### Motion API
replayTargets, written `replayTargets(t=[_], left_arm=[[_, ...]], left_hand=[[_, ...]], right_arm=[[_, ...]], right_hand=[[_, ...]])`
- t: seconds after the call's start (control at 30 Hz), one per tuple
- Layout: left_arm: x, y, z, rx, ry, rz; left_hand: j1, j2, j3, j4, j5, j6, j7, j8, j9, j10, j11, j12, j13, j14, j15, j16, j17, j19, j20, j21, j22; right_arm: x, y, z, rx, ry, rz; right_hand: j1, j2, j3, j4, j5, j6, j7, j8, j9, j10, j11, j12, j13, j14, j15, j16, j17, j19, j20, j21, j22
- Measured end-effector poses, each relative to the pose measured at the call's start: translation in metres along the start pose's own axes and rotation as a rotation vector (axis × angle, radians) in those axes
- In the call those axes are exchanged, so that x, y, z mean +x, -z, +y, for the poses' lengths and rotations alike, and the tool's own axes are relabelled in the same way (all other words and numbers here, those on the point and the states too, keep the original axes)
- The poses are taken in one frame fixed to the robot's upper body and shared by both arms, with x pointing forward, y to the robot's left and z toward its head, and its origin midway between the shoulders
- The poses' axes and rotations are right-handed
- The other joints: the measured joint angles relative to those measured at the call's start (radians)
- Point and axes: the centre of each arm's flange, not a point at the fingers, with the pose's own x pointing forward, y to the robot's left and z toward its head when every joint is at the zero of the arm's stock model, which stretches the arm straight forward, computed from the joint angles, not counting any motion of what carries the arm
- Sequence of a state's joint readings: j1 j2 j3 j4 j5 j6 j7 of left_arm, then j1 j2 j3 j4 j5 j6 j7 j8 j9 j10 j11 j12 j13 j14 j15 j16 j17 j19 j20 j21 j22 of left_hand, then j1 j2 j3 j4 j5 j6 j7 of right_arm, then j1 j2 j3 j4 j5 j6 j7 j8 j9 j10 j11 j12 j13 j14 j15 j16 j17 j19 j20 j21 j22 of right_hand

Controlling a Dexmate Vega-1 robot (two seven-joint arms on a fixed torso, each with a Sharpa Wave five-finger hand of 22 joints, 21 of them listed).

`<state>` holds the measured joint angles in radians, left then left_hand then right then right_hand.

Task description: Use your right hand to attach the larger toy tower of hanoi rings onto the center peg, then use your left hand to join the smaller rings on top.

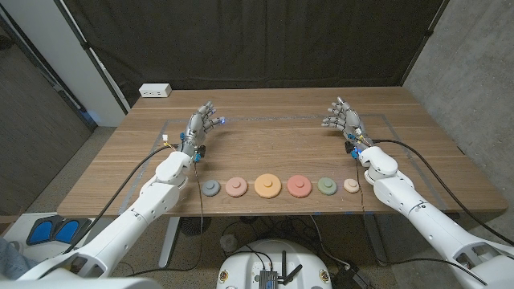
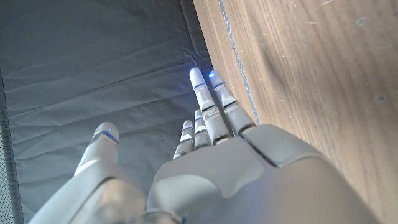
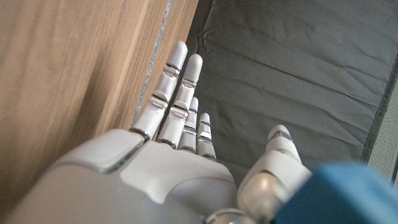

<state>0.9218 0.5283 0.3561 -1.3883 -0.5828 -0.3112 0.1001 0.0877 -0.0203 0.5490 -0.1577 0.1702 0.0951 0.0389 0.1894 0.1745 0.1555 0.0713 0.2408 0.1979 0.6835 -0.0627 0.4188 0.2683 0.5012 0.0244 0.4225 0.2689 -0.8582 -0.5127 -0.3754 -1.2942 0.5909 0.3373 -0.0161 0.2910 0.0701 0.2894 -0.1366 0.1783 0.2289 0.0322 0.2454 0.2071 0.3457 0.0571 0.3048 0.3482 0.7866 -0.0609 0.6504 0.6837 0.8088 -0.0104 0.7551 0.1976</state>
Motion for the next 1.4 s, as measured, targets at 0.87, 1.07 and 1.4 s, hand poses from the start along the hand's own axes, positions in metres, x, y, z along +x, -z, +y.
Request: replayTargets(t=[0.87, 1.07, 1.4], left_arm=[[-0.007, 0.007, 0.004, 0.008, -0.031, -0.025], [-0.008, 0.009, 0.005, 0.016, -0.038, -0.024], [-0.006, 0.008, 0.005, 0.056, -0.032, -0.024]], left_hand=[[0.142, -0.012, -0.039, -0.016, 0.0, 0.067, 0.015, 0.0, 0.005, 0.042, 0.013, -0.023, 0.005, 0.246, -0.068, 0.403, 0.309, 0.252, -0.091, 0.26, 0.21], [0.176, -0.027, -0.051, -0.02, 0.0, 0.078, 0.015, 0.0, 0.005, 0.052, 0.013, -0.032, 0.005, 0.281, -0.078, 0.512, 0.412, 0.306, -0.116, 0.303, 0.232], [0.207, -0.023, -0.057, -0.015, 0.004, 0.114, 0.015, 0.008, 0.01, 0.021, -0.064, -0.041, 0.009, 0.287, -0.084, 0.551, 0.443, 0.325, -0.124, 0.314, 0.223]], right_arm=[[0.002, 0.005, 0.007, -0.004, 0.044, -0.001], [0.0, 0.005, 0.009, -0.021, 0.074, 0.0], [-0.005, 0.005, 0.012, -0.068, 0.122, 0.005]], right_hand=[[0.104, 0.016, 0.0, -0.02, 0.003, 0.068, -0.007, 0.0, 0.014, 0.072, -0.017, -0.007, 0.061, 0.094, -0.051, 0.36, 0.326, 0.17, -0.131, 0.237, 0.18], [0.134, 0.001, 0.029, -0.025, 0.006, 0.116, -0.013, 0.006, 0.014, 0.127, -0.025, -0.016, 0.079, 0.182, -0.077, 0.503, 0.484, 0.246, -0.165, 0.332, 0.254], [0.151, -0.016, 0.054, -0.032, 0.013, 0.191, 0.009, 0.022, 0.011, 0.121, -0.048, -0.043, 0.09, 0.24, -0.104, 0.618, 0.555, 0.277, -0.181, 0.38, 0.306]])
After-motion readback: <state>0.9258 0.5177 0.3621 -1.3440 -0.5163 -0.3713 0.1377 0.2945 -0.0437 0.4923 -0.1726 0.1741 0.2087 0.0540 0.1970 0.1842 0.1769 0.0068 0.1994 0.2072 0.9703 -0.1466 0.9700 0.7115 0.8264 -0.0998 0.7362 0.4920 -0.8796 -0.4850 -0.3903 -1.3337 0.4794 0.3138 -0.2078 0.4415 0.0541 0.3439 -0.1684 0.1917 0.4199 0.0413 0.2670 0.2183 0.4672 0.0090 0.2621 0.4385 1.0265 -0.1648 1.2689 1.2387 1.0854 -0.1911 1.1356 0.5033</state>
